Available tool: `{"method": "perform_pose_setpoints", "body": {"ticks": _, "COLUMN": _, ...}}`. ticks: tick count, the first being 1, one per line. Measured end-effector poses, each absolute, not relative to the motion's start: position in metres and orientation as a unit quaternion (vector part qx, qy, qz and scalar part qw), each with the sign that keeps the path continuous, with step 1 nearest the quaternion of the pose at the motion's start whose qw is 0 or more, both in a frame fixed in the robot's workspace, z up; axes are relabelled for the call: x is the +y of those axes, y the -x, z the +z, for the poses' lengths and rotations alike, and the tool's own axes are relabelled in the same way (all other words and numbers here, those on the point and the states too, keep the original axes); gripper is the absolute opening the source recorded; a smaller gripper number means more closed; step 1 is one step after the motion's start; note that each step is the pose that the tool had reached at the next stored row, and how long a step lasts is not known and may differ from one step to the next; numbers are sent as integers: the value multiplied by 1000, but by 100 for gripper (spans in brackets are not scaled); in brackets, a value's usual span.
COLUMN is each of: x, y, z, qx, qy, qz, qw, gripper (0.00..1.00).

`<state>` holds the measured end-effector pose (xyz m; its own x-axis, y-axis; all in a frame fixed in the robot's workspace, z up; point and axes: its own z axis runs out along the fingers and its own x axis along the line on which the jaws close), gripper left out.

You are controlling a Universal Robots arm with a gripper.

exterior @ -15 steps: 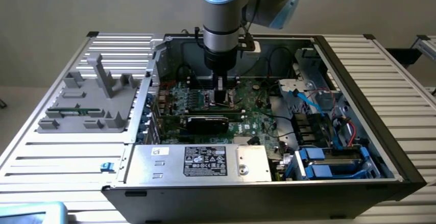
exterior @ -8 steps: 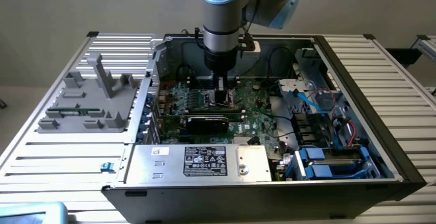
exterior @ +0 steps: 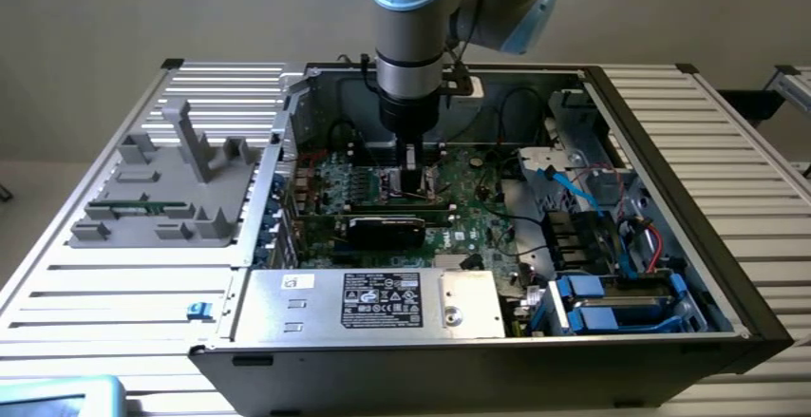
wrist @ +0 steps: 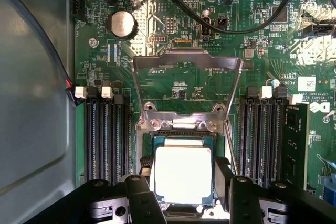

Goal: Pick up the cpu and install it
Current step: 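Place the cpu into insertion slot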

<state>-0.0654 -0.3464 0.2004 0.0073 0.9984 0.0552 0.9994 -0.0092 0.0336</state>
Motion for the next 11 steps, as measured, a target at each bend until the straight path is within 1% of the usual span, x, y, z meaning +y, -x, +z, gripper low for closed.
{"method": "perform_pose_setpoints", "body": {"ticks": 11, "x": -346, "y": 67, "z": 200, "qx": -704, "qy": 710, "qz": -32, "qw": 5, "gripper": 54}}
